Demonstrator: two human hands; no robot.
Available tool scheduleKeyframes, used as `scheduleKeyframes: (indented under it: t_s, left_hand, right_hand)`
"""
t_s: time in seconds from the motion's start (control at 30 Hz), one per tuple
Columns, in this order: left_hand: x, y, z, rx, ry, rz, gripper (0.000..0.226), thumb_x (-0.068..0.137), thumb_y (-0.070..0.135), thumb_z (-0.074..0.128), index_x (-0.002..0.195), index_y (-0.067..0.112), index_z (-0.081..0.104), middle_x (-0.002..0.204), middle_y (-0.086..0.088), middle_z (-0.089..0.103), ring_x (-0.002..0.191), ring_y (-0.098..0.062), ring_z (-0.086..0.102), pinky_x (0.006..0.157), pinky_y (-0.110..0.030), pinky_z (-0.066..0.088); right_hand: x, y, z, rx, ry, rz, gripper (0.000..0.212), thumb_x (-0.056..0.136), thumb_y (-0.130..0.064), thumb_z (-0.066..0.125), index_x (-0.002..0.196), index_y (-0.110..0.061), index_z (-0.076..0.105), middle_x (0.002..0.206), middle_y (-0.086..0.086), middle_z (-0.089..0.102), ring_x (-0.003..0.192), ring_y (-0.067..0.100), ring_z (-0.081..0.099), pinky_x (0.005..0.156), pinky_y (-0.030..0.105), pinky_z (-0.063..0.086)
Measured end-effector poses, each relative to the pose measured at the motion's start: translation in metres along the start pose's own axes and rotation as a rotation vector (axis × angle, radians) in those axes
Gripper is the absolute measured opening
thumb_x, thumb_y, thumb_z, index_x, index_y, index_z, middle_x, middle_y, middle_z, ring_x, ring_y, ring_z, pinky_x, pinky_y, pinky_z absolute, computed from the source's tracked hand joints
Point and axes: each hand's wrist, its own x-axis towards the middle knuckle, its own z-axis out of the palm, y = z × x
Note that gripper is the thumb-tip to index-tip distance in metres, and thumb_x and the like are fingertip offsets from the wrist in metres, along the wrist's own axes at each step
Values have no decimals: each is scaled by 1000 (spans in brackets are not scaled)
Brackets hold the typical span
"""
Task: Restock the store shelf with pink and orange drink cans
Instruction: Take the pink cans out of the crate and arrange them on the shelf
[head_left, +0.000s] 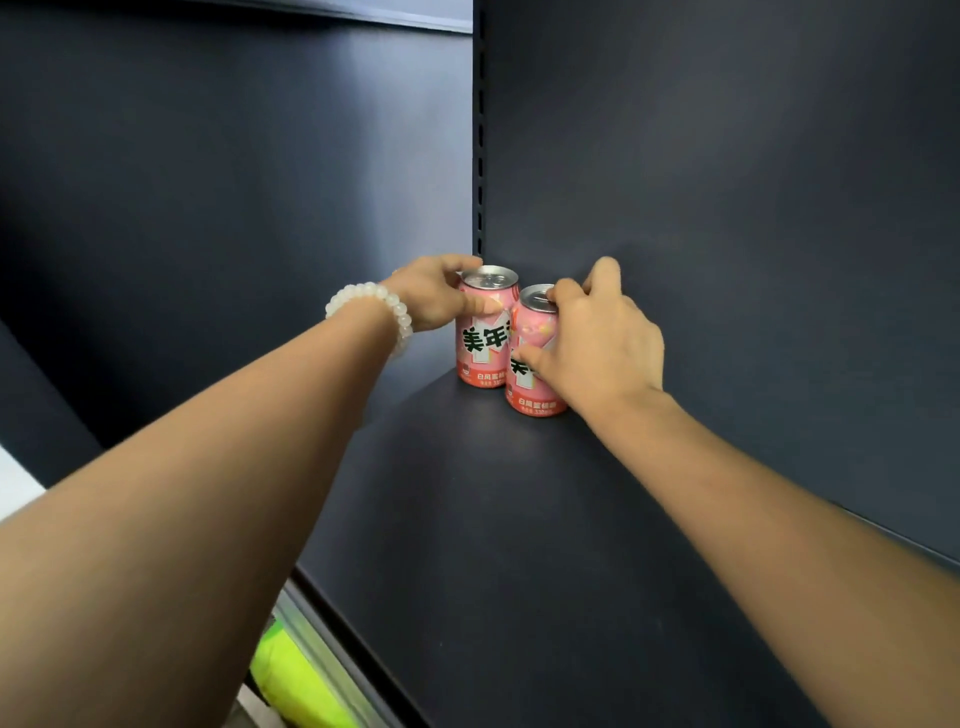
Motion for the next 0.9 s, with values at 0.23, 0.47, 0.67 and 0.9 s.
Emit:
scheduleKeyframes:
  t_s: [0.23, 0.47, 0.67, 0.9]
  left_hand:
    - [-9, -4, -1, 99, 35, 24, 77, 86, 40, 65, 148, 24, 24, 142, -3, 47, 133, -25, 39, 111, -43, 32]
    - [-98, 8, -7, 393, 371, 187, 50, 95, 48, 41, 137, 22, 42, 138, -2, 48, 128, -23, 43, 97, -42, 43]
    - [-224, -8, -31, 649, 363, 140, 43, 96, 47, 38, 132, 25, 47, 126, -3, 53, 116, -28, 48, 86, -43, 44]
    - [-374, -51, -28, 751, 323, 14, 48, 95, 51, 34, 134, 26, 45, 121, -6, 56, 112, -30, 51, 83, -43, 46]
  right_hand:
    - [-8, 0, -1, -60, -52, -40, 65, 84, -50, 61, 137, -20, 38, 132, 6, 30, 108, 25, 48, 65, 32, 38]
    - [-39, -9, -45, 4, -10, -192, 44, 93, -37, 48, 133, -19, 45, 129, 3, 41, 113, 24, 47, 69, 34, 43]
    - [-115, -44, -95, -10, -64, -284, 41, 93, -40, 45, 124, -13, 51, 128, 3, 45, 115, 25, 47, 77, 36, 45]
    - [-223, -85, -120, 31, -182, -361, 44, 95, -40, 43, 130, -13, 47, 128, 6, 44, 117, 27, 45, 83, 39, 45]
